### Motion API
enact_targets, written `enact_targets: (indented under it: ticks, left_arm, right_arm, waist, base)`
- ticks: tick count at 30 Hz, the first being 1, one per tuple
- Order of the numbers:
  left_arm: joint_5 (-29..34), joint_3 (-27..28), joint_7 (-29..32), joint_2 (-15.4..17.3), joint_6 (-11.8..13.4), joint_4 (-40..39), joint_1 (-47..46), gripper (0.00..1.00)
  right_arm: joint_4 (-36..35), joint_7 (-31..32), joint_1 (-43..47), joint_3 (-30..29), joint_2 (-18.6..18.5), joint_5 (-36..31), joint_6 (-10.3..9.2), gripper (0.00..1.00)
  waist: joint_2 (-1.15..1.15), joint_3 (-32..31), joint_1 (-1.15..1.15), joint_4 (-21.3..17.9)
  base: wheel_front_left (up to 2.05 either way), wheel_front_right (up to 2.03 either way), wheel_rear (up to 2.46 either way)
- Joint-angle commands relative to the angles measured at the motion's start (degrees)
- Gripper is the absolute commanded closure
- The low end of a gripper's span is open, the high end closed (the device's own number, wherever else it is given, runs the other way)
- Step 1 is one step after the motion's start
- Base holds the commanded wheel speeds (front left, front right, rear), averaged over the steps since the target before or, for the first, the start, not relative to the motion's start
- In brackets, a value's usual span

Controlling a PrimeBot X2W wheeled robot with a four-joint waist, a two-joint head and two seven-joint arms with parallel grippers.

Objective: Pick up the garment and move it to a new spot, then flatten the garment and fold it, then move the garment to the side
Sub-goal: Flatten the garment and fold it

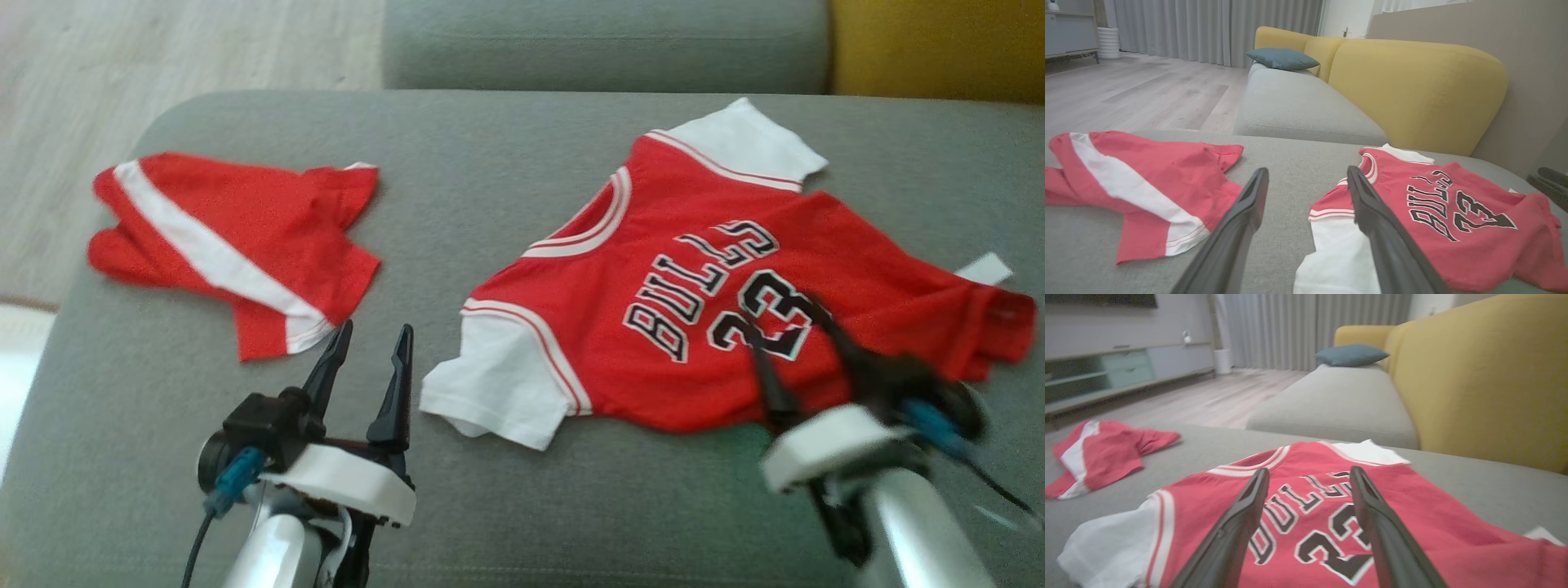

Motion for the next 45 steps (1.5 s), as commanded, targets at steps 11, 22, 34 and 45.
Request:
enact_targets:
  ticks: [11, 22, 34, 45]
  left_arm:
    - [0.0, 1.6, -0.7, 0.1, 0.0, -2.4, -0.3, 0.0]
    - [0.8, 1.1, -0.7, 0.1, -0.7, -1.9, -0.7, 0.0]
    - [1.5, 1.0, -0.7, 0.1, -1.3, -1.1, -1.6, 0.0]
    - [1.4, 2.1, -0.7, 0.1, -0.9, -0.8, 0.1, 0.0]
  right_arm:
    - [-6.6, -3.7, 11.7, -11.7, 1.7, 9.2, -0.04, 0.0]
    - [5.9, -1.9, 8.5, -16.9, 1.8, 14.7, -0.04, 0.0]
    - [18.8, -3.3, 2.1, -13.8, 1.8, 19.2, -0.04, 1.0]
    - [13.7, -5.7, 3.0, -14.6, 1.8, 14.5, -0.04, 1.0]
  waist:
    - [0.0, -1.7, 0.0, -4.2]
    - [0.0, 0.5, 0.0, -3.2]
    - [0.0, 2.2, 0.0, -1.5]
    - [0.0, -1.0, 0.0, -4.5]
  base:
    - [0.0, 0.0, 0.0]
    - [0.0, 0.0, 0.0]
    - [0.0, 0.0, 0.0]
    - [0.0, 0.0, 0.0]
